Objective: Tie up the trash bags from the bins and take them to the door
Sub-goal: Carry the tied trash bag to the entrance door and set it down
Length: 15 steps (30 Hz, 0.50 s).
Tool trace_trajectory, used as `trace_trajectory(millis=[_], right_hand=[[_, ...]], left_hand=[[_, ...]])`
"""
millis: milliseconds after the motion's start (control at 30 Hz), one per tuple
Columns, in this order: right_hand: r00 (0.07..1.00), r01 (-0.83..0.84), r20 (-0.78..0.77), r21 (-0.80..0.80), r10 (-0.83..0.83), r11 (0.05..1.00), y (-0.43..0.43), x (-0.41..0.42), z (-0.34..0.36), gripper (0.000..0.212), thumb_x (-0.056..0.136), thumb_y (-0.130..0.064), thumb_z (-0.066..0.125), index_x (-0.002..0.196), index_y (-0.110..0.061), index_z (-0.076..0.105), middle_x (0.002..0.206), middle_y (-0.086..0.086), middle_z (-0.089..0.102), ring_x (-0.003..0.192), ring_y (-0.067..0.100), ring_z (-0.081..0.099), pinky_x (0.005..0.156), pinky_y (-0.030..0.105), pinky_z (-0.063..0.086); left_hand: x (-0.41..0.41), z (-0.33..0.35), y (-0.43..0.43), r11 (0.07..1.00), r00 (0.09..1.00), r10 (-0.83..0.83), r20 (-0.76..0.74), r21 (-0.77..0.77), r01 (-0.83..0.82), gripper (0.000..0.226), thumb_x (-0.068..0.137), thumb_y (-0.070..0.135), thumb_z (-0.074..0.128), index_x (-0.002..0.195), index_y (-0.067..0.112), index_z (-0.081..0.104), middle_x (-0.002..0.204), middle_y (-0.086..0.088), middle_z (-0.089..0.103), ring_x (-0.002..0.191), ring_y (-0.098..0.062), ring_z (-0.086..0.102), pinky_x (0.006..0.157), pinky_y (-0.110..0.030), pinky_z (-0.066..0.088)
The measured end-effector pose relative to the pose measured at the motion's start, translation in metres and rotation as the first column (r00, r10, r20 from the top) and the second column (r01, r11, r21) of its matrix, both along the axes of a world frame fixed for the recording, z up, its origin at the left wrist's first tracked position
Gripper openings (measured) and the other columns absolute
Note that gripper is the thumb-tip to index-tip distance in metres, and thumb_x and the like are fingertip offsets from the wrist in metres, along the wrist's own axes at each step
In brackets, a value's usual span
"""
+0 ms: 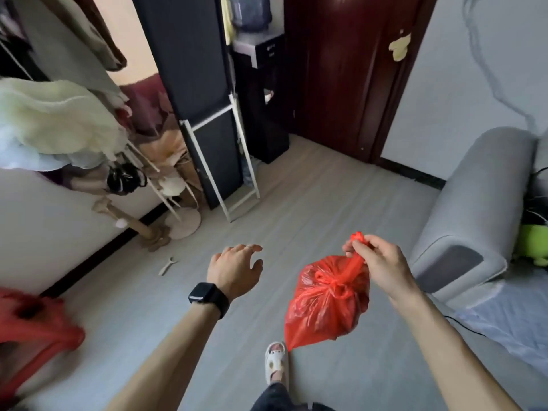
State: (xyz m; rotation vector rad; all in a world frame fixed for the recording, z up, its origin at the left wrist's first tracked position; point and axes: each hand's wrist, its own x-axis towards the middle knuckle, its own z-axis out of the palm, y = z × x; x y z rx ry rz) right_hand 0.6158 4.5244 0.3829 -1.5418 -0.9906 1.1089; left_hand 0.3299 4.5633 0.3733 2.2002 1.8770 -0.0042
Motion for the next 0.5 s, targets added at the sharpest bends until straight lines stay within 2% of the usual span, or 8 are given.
trace_trajectory(millis=[200,300,433,500], right_hand=[[0.985,0.172,0.022,-0.03,-0.172,0.985,0.124,0.048,0.011,0.021,0.098,-0.018,0.06,0.082,-0.015,0.074,0.09,0.004,0.078,0.095,0.027,0.073,0.09,0.04,0.053],[0.964,0.266,-0.016,-0.017,-0.266,0.964,0.187,0.084,0.004,0.019,0.097,-0.018,0.061,0.083,-0.016,0.073,0.088,0.003,0.078,0.093,0.024,0.074,0.088,0.038,0.053],[0.947,0.315,-0.051,-0.036,-0.317,0.948,0.256,0.134,-0.011,0.019,0.096,-0.02,0.064,0.083,-0.025,0.076,0.092,0.004,0.078,0.096,0.022,0.074,0.094,0.041,0.054],[0.938,0.338,-0.066,-0.049,-0.34,0.94,0.296,0.169,-0.019,0.017,0.095,-0.019,0.065,0.083,-0.02,0.075,0.092,0.004,0.079,0.096,0.021,0.074,0.096,0.042,0.054]], left_hand=[[0.064,0.005,0.171,0.984,0.984,-0.175,-0.01,-0.018,0.175,0.041,0.095,0.042,0.043,0.134,0.037,0.053,0.131,0.008,0.062,0.12,-0.02,0.057,0.096,-0.036,0.045],[0.122,-0.003,0.256,0.961,0.962,-0.271,-0.013,-0.056,0.27,0.041,0.094,0.041,0.042,0.133,0.035,0.054,0.133,0.01,0.061,0.122,-0.019,0.056,0.1,-0.037,0.043],[0.196,-0.018,0.338,0.925,0.929,-0.371,-0.004,-0.09,0.369,0.041,0.094,0.042,0.041,0.133,0.036,0.054,0.135,0.012,0.059,0.123,-0.018,0.055,0.102,-0.038,0.042],[0.237,-0.025,0.383,0.914,0.918,-0.396,-0.002,-0.094,0.394,0.041,0.094,0.042,0.042,0.133,0.036,0.054,0.134,0.011,0.06,0.122,-0.018,0.055,0.101,-0.038,0.042]])
